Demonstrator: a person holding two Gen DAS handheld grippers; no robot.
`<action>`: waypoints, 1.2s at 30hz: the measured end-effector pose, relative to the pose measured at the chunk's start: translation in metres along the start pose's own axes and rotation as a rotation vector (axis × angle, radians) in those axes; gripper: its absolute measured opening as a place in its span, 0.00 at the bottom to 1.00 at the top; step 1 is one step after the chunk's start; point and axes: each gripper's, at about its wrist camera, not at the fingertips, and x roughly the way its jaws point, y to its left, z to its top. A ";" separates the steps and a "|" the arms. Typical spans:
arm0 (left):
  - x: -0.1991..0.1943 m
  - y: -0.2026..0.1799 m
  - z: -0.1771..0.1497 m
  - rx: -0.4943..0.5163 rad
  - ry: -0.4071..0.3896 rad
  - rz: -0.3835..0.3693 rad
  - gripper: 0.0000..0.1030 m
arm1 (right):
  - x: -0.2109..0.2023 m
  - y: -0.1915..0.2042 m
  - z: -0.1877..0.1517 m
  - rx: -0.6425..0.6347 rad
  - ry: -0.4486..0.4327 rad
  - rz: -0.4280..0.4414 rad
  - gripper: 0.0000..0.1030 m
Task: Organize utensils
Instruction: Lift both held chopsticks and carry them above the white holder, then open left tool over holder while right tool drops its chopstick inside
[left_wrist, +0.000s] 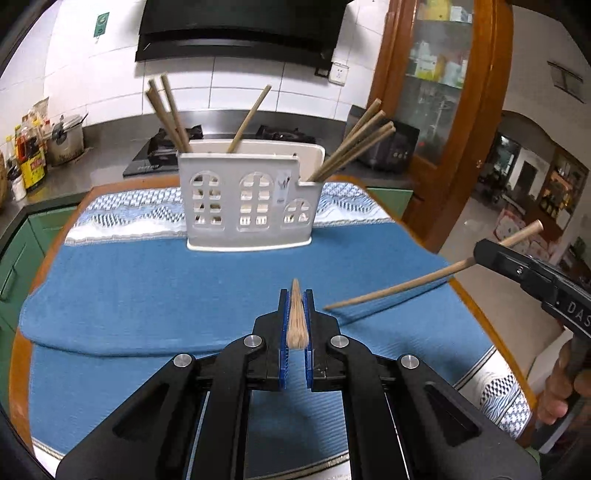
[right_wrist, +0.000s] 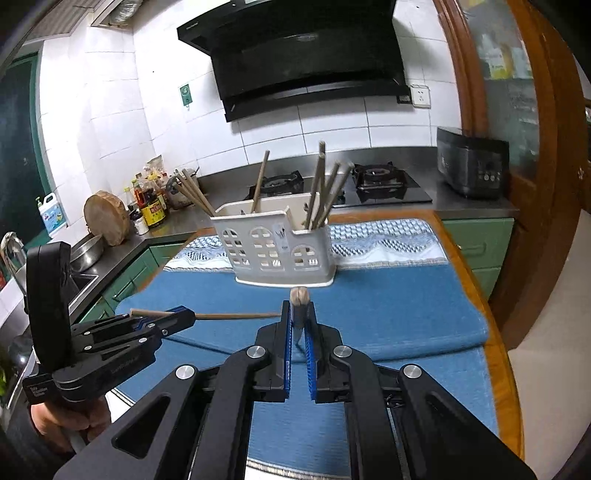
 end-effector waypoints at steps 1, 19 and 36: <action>0.000 0.000 0.003 0.002 -0.002 -0.003 0.05 | 0.001 0.001 0.005 -0.010 -0.002 0.002 0.06; -0.022 0.021 0.105 0.038 -0.105 -0.011 0.05 | 0.029 0.022 0.158 -0.177 -0.039 -0.004 0.06; -0.034 0.040 0.219 0.036 -0.339 0.138 0.05 | 0.105 0.022 0.159 -0.233 0.078 -0.062 0.06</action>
